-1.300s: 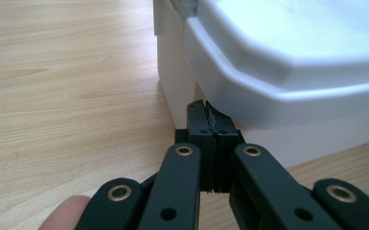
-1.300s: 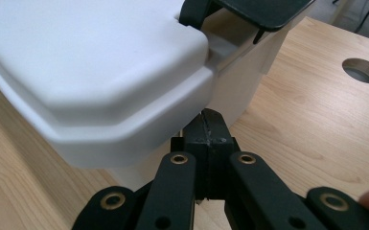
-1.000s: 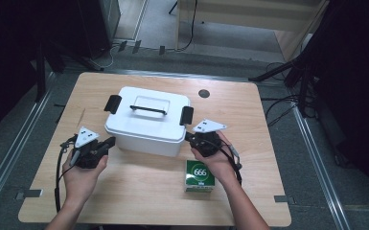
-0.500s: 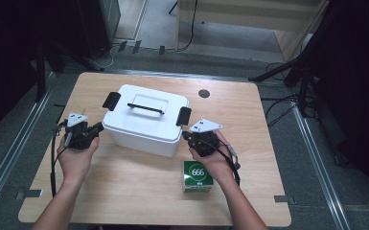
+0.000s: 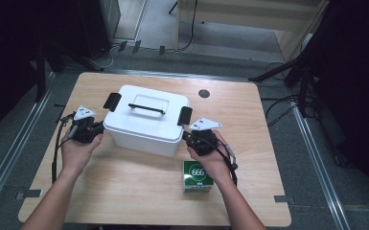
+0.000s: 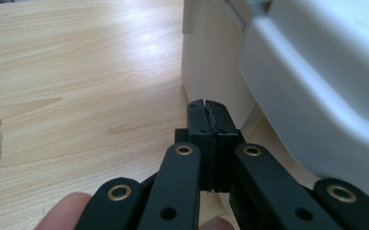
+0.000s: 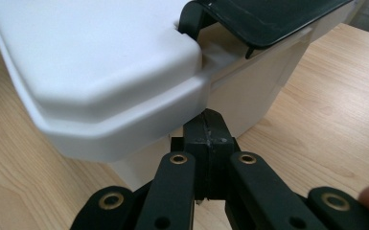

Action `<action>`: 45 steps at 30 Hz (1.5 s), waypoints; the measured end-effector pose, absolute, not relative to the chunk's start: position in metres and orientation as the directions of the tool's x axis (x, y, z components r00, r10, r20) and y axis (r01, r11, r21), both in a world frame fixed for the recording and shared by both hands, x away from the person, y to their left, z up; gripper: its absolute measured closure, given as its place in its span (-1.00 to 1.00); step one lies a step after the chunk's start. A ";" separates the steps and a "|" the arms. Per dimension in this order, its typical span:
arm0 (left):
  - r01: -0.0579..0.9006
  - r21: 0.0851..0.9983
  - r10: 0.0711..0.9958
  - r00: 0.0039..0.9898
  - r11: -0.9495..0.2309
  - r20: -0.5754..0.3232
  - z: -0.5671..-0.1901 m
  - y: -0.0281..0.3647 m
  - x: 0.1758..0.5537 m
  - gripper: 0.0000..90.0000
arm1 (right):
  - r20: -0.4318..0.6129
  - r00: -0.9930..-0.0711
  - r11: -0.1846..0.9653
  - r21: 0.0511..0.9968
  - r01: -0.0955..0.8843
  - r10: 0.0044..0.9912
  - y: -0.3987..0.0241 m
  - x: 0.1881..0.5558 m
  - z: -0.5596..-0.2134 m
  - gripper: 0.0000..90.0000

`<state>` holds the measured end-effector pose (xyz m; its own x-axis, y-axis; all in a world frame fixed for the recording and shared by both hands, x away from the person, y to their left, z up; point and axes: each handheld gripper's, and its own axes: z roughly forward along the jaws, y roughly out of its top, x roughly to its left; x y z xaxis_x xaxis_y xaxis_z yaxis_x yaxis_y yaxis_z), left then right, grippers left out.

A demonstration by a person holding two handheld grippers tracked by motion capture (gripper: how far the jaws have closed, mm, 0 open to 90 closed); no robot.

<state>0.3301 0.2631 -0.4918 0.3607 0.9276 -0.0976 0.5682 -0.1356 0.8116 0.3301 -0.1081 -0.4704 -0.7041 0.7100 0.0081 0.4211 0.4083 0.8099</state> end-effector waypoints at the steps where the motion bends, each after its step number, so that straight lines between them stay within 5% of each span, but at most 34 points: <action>1: 0.561 0.814 0.924 0.372 -0.151 -0.085 -0.492 0.262 0.327 1.00 | 0.009 -0.706 0.410 0.809 0.421 0.708 -0.109 0.330 -0.471 1.00; 20: 0.542 0.834 0.949 0.303 -0.099 -0.084 -0.492 0.257 0.276 1.00 | -0.013 -0.707 0.415 0.817 0.400 0.707 -0.113 0.323 -0.474 0.98; 26: 0.521 0.853 0.977 0.190 -0.013 -0.102 -0.500 0.272 0.248 0.30 | -0.033 -0.659 0.385 0.833 0.397 0.752 -0.133 0.323 -0.474 0.45; 29: 0.558 0.829 0.993 0.087 0.022 -0.085 -0.505 0.279 0.231 -0.28 | -0.074 -0.636 0.388 0.844 0.371 0.768 -0.147 0.323 -0.472 -0.08; 31: 0.565 0.820 0.989 0.043 0.094 -0.143 -0.511 0.288 0.218 -0.68 | -0.075 -0.587 0.369 0.839 0.399 0.806 -0.155 0.325 -0.469 -0.25; 34: 0.558 0.822 0.985 0.041 0.118 -0.170 -0.519 0.299 0.203 -1.00 | -0.059 -0.586 0.361 0.835 0.414 0.808 -0.167 0.324 -0.464 -0.67; 39: 0.540 0.829 0.982 0.025 0.142 -0.185 -0.532 0.308 0.193 -1.00 | -0.022 -0.636 0.367 0.832 0.416 0.771 -0.179 0.324 -0.457 -0.97; 45: 0.579 0.814 0.995 0.036 0.055 -0.093 -0.548 0.299 0.198 -1.00 | -0.029 -0.667 0.396 0.823 0.406 0.745 -0.181 0.327 -0.442 -0.97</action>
<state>0.1984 0.2992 -0.5478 0.0359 0.9950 -0.0929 0.5787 0.0551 0.8137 0.3272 -0.1813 -0.4421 -0.6669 0.7446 -0.0290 0.4064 0.3960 0.8234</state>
